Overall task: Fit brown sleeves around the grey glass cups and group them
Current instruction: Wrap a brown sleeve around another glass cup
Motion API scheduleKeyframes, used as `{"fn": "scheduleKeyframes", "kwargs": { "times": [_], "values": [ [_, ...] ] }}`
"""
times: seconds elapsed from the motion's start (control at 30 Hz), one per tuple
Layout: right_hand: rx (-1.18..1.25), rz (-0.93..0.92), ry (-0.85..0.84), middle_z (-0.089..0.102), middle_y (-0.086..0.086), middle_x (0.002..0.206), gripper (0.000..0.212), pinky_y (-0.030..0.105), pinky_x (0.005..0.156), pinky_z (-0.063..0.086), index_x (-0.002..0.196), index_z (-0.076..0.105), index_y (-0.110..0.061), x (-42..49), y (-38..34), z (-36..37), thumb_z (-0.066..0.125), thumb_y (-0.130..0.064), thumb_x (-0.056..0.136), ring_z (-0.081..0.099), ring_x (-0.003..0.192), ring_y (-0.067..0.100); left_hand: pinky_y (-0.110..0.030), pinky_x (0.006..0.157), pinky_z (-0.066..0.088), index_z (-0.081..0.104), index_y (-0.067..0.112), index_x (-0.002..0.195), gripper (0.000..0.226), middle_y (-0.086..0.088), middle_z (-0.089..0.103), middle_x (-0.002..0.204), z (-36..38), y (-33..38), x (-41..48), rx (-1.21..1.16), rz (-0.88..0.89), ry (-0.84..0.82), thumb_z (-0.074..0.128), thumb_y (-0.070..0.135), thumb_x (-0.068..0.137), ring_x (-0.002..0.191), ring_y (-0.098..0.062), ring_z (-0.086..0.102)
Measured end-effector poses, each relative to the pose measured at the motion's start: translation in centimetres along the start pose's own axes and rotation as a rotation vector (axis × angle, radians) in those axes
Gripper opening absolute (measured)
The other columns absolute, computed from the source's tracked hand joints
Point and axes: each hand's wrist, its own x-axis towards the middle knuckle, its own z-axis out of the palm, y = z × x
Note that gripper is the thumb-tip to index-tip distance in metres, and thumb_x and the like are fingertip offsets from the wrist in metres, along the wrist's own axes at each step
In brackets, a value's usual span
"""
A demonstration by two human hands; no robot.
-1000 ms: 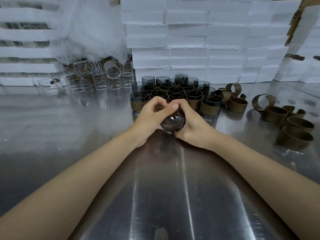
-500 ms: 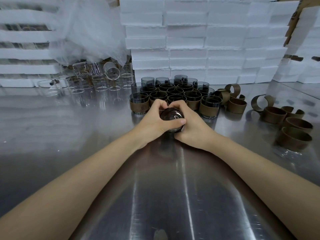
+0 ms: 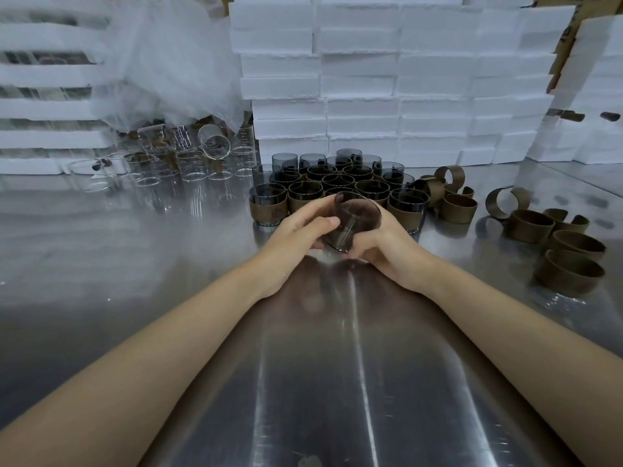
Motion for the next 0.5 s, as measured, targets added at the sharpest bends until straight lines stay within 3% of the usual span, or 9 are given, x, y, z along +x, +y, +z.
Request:
{"fn": "scheduleKeyframes", "kwargs": {
  "times": [0.07, 0.13, 0.23, 0.3, 0.33, 0.4, 0.5],
  "values": [
    [0.191, 0.061, -0.061, 0.063, 0.015, 0.099, 0.054, 0.025, 0.063, 0.053, 0.113, 0.056, -0.002, -0.15, -0.05, 0.01, 0.052, 0.006, 0.059, 0.062, 0.087, 0.022, -0.023, 0.098, 0.042, 0.049, 0.032, 0.135, 0.039, 0.004, 0.052, 0.136, 0.09, 0.07, -0.13, 0.084, 0.031, 0.016, 0.055, 0.021, 0.098, 0.118, -0.006, 0.053],
    [0.299, 0.124, -0.122, 0.067, 0.013, 0.103, 0.042, 0.024, 0.068, 0.055, 0.115, 0.057, -0.004, -0.39, -0.15, 0.04, 0.055, -0.008, 0.073, 0.065, 0.085, 0.02, -0.023, 0.108, 0.037, 0.038, 0.035, 0.143, 0.059, 0.009, 0.04, 0.144, 0.14, -0.07, -0.25, 0.172, 0.086, -0.006, 0.065, 0.032, 0.091, 0.13, 0.002, 0.042],
    [0.395, 0.242, -0.216, 0.067, 0.012, 0.112, 0.048, 0.026, 0.072, 0.057, 0.127, 0.052, -0.008, -0.57, -0.31, 0.23, 0.054, -0.036, 0.088, 0.069, 0.089, 0.019, -0.029, 0.114, 0.034, 0.021, 0.04, 0.149, 0.092, 0.008, 0.027, 0.156, 0.24, -0.32, -0.43, 0.194, 0.143, -0.026, 0.078, 0.036, 0.077, 0.142, -0.005, 0.033],
    [0.403, 0.287, -0.229, 0.065, 0.01, 0.114, 0.053, 0.027, 0.076, 0.054, 0.126, 0.053, -0.009, -0.57, -0.4, 0.33, 0.048, -0.048, 0.09, 0.067, 0.092, 0.019, -0.023, 0.104, 0.043, 0.023, 0.039, 0.149, 0.096, 0.009, 0.033, 0.155, 0.29, -0.44, -0.53, 0.164, 0.179, -0.046, 0.082, 0.027, 0.075, 0.14, -0.007, 0.037],
    [0.389, 0.301, -0.23, 0.064, 0.011, 0.115, 0.056, 0.028, 0.078, 0.052, 0.126, 0.054, -0.01, -0.54, -0.43, 0.35, 0.047, -0.051, 0.089, 0.065, 0.093, 0.02, -0.019, 0.098, 0.046, 0.027, 0.039, 0.148, 0.093, 0.018, 0.042, 0.148, 0.3, -0.48, -0.59, 0.165, 0.196, -0.041, 0.082, 0.022, 0.075, 0.135, -0.002, 0.042],
    [0.359, 0.321, -0.227, 0.062, 0.012, 0.117, 0.06, 0.03, 0.079, 0.051, 0.127, 0.051, -0.01, -0.49, -0.48, 0.42, 0.046, -0.055, 0.088, 0.061, 0.094, 0.022, -0.026, 0.101, 0.047, 0.038, 0.038, 0.141, 0.082, 0.026, 0.057, 0.129, 0.21, -0.59, -0.55, 0.216, 0.223, 0.011, 0.083, 0.019, 0.075, 0.122, -0.001, 0.055],
    [0.345, 0.347, -0.22, 0.063, 0.011, 0.113, 0.06, 0.029, 0.075, 0.054, 0.127, 0.048, -0.011, -0.54, -0.55, 0.42, 0.045, -0.056, 0.088, 0.063, 0.087, 0.021, -0.038, 0.105, 0.046, 0.047, 0.037, 0.136, 0.073, 0.009, 0.068, 0.115, 0.01, -0.54, -0.47, 0.25, 0.236, 0.05, 0.083, 0.023, 0.075, 0.113, -0.009, 0.063]
  ]
}}
